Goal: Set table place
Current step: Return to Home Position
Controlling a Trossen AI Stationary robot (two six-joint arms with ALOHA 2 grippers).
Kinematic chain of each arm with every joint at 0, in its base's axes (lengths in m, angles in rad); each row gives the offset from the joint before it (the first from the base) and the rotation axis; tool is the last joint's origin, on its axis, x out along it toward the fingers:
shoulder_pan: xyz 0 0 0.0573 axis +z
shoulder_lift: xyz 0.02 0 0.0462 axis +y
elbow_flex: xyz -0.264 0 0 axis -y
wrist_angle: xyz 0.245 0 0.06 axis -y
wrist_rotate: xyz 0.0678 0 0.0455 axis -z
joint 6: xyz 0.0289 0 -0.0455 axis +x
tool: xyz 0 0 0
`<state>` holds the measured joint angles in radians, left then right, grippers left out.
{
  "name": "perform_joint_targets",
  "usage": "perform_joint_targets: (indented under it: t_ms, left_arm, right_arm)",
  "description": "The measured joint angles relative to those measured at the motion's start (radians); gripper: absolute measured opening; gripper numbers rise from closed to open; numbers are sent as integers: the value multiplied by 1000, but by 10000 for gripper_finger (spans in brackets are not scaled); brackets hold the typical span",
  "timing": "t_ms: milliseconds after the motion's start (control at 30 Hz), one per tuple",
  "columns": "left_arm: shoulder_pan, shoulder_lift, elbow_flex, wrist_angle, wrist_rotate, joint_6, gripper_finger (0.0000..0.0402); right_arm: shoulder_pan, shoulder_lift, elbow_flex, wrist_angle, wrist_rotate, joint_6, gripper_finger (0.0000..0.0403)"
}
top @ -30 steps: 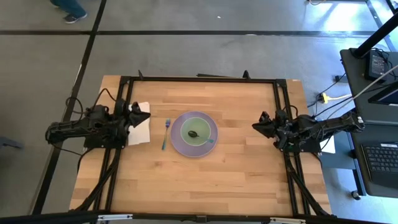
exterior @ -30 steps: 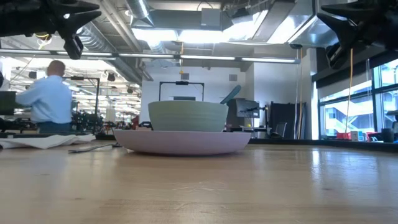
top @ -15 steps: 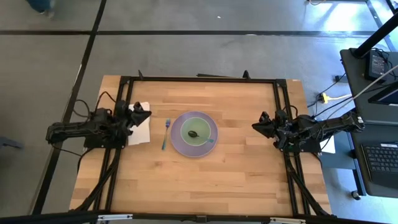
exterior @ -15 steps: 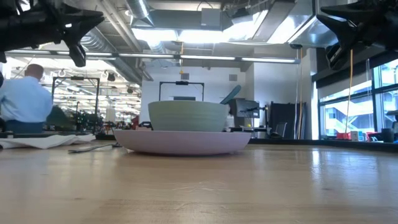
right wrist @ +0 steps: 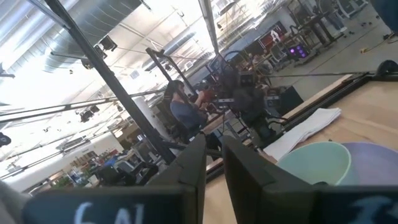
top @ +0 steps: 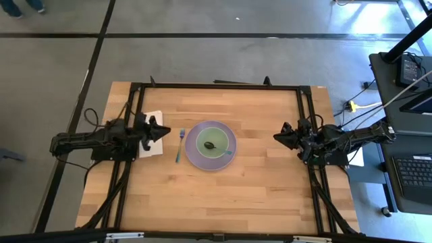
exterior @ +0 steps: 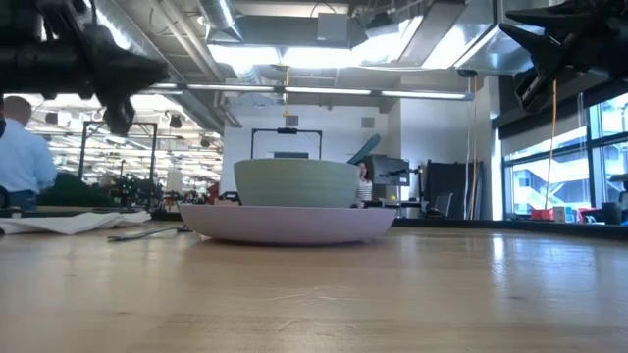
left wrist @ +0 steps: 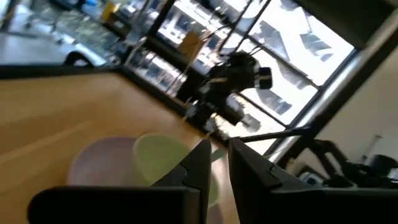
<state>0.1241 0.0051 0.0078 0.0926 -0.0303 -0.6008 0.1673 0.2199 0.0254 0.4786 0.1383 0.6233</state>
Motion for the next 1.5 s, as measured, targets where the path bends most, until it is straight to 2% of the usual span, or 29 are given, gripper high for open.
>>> perform_joint_targets:
  t_ms: [133, 367, 700, 1267, 1400, 1500]
  left_arm:
    - [0, 4, 0, -72, -54, 8, 56]
    - [0, 8, 0, -71, -57, 91, 66]
    - [0, 8, 0, -71, -57, 83, 75]
    - [0, 8, 0, -71, -57, 81, 50]
    - [0, 8, 0, -71, -57, 81, 45]
    - [0, 8, 1, -71, -57, 81, 40]
  right_arm:
    - [0, 0, 0, 0, 0, 1, 57]
    - [0, 0, 0, 0, 0, 0, 57]
    - [0, 0, 0, 0, 0, 1, 57]
    - [0, 0, 0, 0, 0, 0, 57]
    - [0, 0, 2, 29, -1, 133, 57]
    - [0, 0, 2, 23, 0, 157, 57]
